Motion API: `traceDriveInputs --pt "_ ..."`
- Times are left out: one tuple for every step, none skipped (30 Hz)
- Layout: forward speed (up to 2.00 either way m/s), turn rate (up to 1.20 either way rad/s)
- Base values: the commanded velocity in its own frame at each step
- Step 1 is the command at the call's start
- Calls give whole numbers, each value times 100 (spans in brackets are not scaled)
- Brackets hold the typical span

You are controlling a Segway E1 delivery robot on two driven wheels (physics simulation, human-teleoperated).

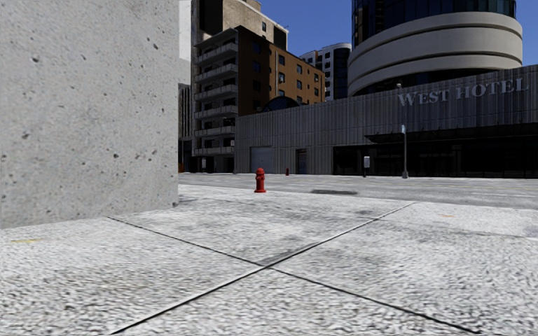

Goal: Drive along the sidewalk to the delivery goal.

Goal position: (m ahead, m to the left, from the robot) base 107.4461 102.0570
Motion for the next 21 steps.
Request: traceDriveInputs --pt "200 0" --pt "200 0" --pt "200 0" --pt "200 0" --pt "200 0" --pt "200 0" --pt "200 0" --pt "200 0" --pt "200 0" --pt "200 0" --pt "200 0" --pt "200 0" --pt "200 0" --pt "200 0" --pt "200 0" --pt "200 0" --pt "200 1" --pt "200 4" --pt "200 4" --pt "200 6" --pt "200 6"
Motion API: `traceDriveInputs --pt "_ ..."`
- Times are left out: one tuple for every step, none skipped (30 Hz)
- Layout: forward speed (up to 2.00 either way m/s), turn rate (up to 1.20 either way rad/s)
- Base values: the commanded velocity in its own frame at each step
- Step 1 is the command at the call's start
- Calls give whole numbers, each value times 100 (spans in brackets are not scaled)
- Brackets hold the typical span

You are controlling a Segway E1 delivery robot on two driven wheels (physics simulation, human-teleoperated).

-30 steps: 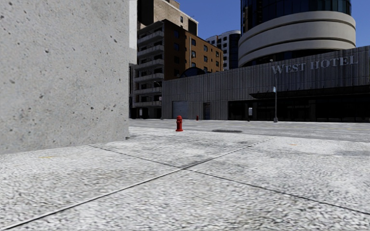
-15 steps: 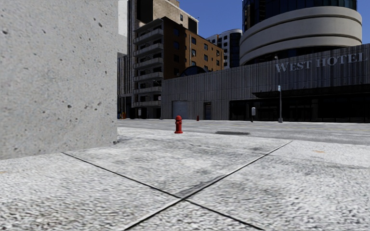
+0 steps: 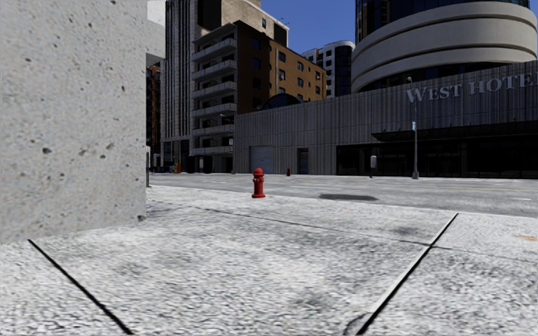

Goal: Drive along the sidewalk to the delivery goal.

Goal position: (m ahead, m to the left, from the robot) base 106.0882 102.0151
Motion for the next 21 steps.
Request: traceDriveInputs --pt "200 7" --pt "200 7" --pt "200 8" --pt "200 9" --pt "200 9" --pt "200 9" --pt "200 9" --pt "200 10" --pt "200 11" --pt "200 11" --pt "200 14" --pt "200 16" --pt "200 16" --pt "200 16" --pt "200 17" --pt "200 18" --pt "200 20" --pt "200 20" --pt "200 20" --pt "200 20" --pt "200 20"
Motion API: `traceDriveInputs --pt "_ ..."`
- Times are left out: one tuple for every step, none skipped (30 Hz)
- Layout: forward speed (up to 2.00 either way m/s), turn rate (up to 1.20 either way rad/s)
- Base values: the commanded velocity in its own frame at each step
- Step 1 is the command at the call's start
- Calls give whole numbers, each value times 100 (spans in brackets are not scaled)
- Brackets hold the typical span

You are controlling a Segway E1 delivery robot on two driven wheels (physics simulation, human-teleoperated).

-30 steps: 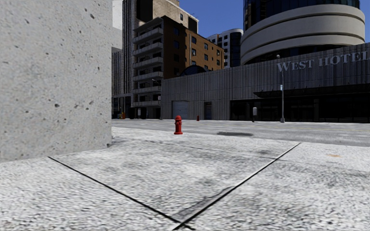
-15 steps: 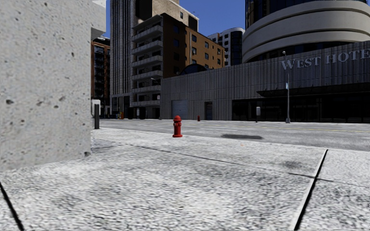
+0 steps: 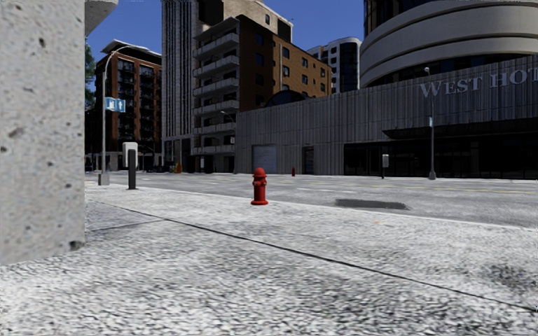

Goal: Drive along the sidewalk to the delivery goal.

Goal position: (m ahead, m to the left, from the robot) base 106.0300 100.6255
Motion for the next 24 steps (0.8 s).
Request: traceDriveInputs --pt "200 20" --pt "200 20" --pt "200 22" --pt "200 22" --pt "200 24" --pt "200 24" --pt "200 24" --pt "200 24" --pt "200 24" --pt "200 24" --pt "200 24" --pt "200 24" --pt "200 24" --pt "200 28" --pt "200 30" --pt "200 30" --pt "200 30" --pt "200 31" --pt "200 31" --pt "200 31" --pt "200 31" --pt "200 31" --pt "200 32" --pt "200 32"
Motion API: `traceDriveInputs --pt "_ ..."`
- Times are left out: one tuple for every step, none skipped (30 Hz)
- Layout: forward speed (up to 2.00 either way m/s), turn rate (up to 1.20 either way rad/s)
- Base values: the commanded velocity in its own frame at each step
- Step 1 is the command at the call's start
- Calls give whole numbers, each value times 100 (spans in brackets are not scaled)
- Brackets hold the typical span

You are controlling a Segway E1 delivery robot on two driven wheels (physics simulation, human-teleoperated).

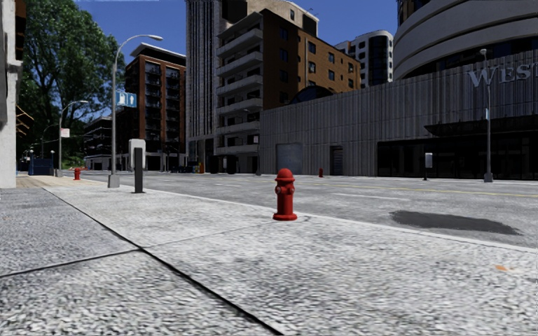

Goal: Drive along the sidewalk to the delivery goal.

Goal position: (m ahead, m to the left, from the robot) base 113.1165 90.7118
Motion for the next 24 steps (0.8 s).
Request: traceDriveInputs --pt "200 33" --pt "200 34" --pt "200 34" --pt "200 36" --pt "200 37" --pt "200 38" --pt "200 38" --pt "200 38" --pt "200 38" --pt "200 38" --pt "200 38" --pt "200 38" --pt "200 38" --pt "200 38" --pt "200 38" --pt "200 38" --pt "200 38" --pt "200 38" --pt "200 38" --pt "200 38" --pt "200 38" --pt "200 38" --pt "200 38" --pt "200 38"
